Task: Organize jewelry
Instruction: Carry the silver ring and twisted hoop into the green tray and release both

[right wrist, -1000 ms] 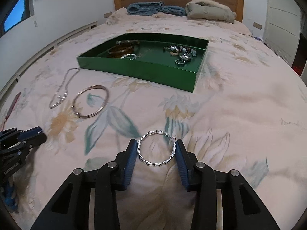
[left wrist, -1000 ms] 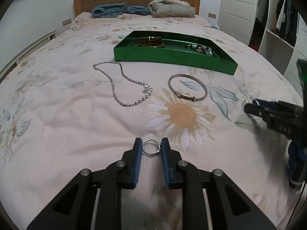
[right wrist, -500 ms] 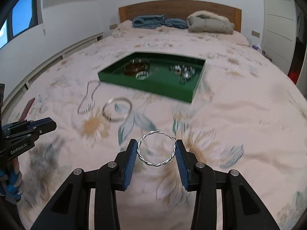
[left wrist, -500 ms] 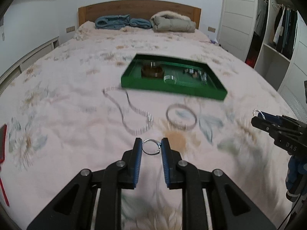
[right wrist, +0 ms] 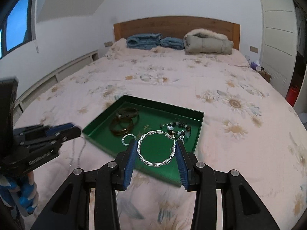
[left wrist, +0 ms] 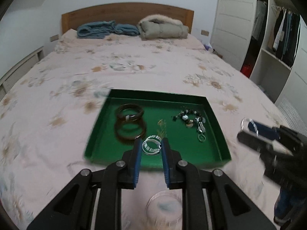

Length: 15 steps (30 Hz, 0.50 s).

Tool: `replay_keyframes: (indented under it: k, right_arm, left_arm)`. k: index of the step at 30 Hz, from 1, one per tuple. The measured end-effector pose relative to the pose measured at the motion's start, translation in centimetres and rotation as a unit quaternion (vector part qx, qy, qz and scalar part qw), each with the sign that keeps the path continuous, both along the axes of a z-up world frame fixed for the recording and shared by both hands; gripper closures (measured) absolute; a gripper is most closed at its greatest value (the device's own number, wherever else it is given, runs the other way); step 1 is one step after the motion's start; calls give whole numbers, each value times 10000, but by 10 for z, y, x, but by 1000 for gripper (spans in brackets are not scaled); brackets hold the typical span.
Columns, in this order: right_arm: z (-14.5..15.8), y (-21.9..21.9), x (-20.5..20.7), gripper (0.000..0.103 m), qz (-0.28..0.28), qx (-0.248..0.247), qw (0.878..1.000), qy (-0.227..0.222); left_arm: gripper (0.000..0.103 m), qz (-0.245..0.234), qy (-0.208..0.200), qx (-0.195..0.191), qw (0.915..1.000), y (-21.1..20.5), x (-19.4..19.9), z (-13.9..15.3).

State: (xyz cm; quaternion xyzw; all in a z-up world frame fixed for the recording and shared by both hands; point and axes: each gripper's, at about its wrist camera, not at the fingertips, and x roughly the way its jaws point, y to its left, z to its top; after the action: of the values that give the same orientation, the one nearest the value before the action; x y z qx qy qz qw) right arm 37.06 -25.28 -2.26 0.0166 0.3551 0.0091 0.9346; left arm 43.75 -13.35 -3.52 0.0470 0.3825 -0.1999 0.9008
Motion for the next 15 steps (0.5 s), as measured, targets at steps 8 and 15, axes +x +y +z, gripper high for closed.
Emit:
replay_keyframes:
  k: [8,15]
  right_arm:
    - [-60,-12,51,63,183,-162,9981,570]
    - [-94,-4,82,63,515,-255,9940,933]
  left_arm:
    - [84,-123,458,410,9980,-52,70,-52]
    - [84,-136,785,777,9938,-63,102,-85]
